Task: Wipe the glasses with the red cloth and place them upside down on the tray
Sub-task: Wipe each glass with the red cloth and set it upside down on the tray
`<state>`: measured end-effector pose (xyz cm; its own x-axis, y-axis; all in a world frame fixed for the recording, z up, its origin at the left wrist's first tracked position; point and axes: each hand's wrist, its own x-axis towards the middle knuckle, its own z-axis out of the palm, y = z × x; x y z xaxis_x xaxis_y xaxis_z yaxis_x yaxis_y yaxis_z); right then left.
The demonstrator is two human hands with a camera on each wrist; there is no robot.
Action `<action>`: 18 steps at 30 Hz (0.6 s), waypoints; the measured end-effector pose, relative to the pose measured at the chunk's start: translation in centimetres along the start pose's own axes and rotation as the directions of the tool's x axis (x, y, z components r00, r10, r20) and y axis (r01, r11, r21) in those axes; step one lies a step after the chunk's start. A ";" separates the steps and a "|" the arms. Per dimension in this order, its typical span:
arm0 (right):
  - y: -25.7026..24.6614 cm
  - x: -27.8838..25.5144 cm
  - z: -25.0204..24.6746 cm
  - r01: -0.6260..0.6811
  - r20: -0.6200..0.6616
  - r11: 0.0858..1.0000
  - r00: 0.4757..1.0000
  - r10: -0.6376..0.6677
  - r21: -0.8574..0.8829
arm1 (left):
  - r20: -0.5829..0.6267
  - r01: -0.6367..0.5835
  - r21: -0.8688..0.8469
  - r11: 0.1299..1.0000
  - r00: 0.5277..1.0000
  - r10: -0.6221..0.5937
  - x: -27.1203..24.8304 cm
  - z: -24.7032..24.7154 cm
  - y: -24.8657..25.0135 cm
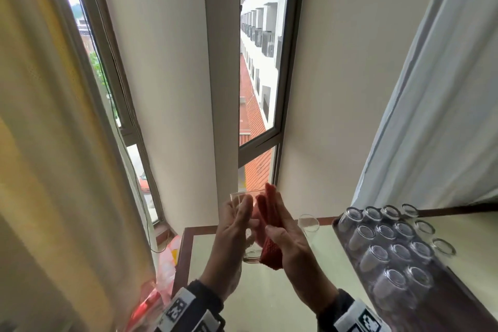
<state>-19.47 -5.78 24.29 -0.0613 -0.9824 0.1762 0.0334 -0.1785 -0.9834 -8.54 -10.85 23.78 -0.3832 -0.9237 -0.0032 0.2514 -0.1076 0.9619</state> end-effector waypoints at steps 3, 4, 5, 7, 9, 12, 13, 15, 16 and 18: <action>-0.3 -0.8 -0.7 0.042 0.007 0.999 0.999 -0.042 0.030 | -0.011 0.006 0.037 0.999 1.000 -0.006 -0.3 1.1 -0.2; -0.3 -0.9 -1.1 0.053 -0.006 0.997 0.999 -0.052 0.059 | -0.021 0.001 0.051 0.999 1.000 0.000 -0.4 1.6 -0.4; -0.4 -1.0 -1.6 0.057 -0.019 0.994 0.998 -0.056 0.089 | -0.034 -0.005 0.063 0.998 0.999 0.007 -0.4 2.1 -0.6; -0.6 -1.2 -2.6 0.048 -0.040 0.993 0.998 -0.044 0.111 | -0.055 -0.019 0.074 0.997 0.998 0.023 -0.5 3.4 -0.8; -0.6 -1.4 -3.6 0.035 -0.030 0.997 0.999 -0.033 0.064 | -0.081 -0.024 0.054 0.998 0.996 0.028 -0.6 4.7 -1.1; -0.8 -1.6 -4.9 0.027 0.003 1.000 1.000 -0.027 -0.008 | -0.102 -0.025 -0.003 1.000 0.995 0.025 -0.8 6.5 -1.6; -0.7 -1.6 -5.3 0.024 0.009 1.000 1.000 -0.024 -0.014 | -0.113 -0.027 -0.003 1.000 0.993 0.027 -0.8 6.9 -1.8; -0.3 -1.6 -5.9 0.006 0.014 1.000 1.000 -0.006 -0.007 | -0.139 -0.036 0.012 0.999 0.990 0.037 -1.0 7.7 -2.2; -0.2 -1.8 -6.1 -0.003 0.015 1.000 1.000 0.003 0.001 | -0.150 -0.044 0.019 0.999 0.988 0.047 -1.1 8.0 -2.4; 0.3 -2.1 -6.5 0.008 0.001 1.000 1.000 -0.008 0.008 | -0.164 -0.061 0.037 0.997 0.984 0.066 -1.3 8.4 -2.5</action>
<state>-25.76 -3.44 23.33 -0.0607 -0.9811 0.1840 0.0404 -0.1866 -0.9816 -16.17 -6.26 23.68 -0.2145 -0.9766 0.0158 0.2413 -0.0373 0.9697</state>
